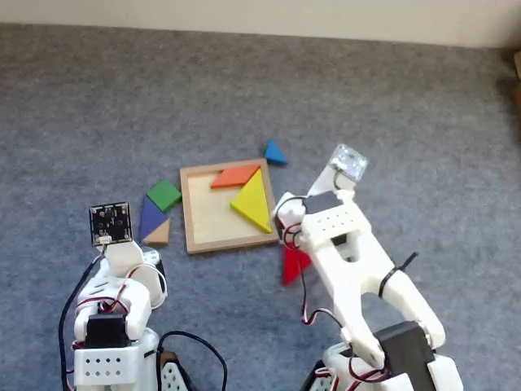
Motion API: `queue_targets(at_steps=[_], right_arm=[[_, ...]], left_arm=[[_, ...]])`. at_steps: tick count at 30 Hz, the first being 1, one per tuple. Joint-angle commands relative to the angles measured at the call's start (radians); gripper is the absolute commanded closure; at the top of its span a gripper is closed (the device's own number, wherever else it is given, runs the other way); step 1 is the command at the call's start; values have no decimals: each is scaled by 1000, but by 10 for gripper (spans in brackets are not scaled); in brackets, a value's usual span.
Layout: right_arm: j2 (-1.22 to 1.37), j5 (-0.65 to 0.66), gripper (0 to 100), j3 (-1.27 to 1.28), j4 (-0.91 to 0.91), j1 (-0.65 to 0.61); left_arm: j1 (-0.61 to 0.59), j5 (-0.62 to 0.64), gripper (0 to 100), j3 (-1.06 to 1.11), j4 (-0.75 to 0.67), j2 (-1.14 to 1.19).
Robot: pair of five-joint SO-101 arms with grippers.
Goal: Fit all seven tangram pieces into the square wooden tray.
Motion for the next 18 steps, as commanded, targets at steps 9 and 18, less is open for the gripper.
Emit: queue_targets(at_steps=[9,18], right_arm=[[-50,15,699,-1,-1,-12],[-47,20,659,-1,-2,-13]], left_arm=[[-15,-6,995,21,3,-2],[-15,-6,995,21,3,-2]])
